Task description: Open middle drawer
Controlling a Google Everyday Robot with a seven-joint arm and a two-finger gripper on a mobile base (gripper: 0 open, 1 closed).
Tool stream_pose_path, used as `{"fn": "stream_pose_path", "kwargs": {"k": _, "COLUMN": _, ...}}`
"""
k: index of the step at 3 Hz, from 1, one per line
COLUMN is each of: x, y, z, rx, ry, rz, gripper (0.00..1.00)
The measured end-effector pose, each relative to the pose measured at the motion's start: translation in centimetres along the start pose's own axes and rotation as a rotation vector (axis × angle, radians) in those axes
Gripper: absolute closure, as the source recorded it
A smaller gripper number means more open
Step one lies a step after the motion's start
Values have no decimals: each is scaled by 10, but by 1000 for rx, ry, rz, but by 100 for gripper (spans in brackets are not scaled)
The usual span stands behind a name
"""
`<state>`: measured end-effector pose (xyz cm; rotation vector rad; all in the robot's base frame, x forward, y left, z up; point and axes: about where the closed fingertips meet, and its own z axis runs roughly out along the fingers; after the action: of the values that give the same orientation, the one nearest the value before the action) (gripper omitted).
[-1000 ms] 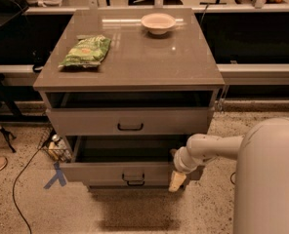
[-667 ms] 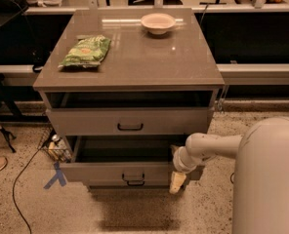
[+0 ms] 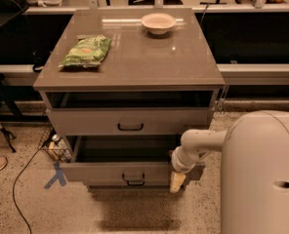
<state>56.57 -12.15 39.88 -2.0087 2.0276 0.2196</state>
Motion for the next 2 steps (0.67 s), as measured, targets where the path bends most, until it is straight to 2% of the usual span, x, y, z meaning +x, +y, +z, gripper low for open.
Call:
{"fn": "stream_pose_path", "kwargs": {"k": 1, "x": 14, "y": 12, "z": -3, "rx": -23, "ry": 27, "rz": 37, "gripper": 28}}
{"fn": "stream_pose_path", "kwargs": {"k": 2, "x": 27, "y": 28, "z": -15, "rx": -9, "ry": 64, "rz": 89, "gripper": 51}}
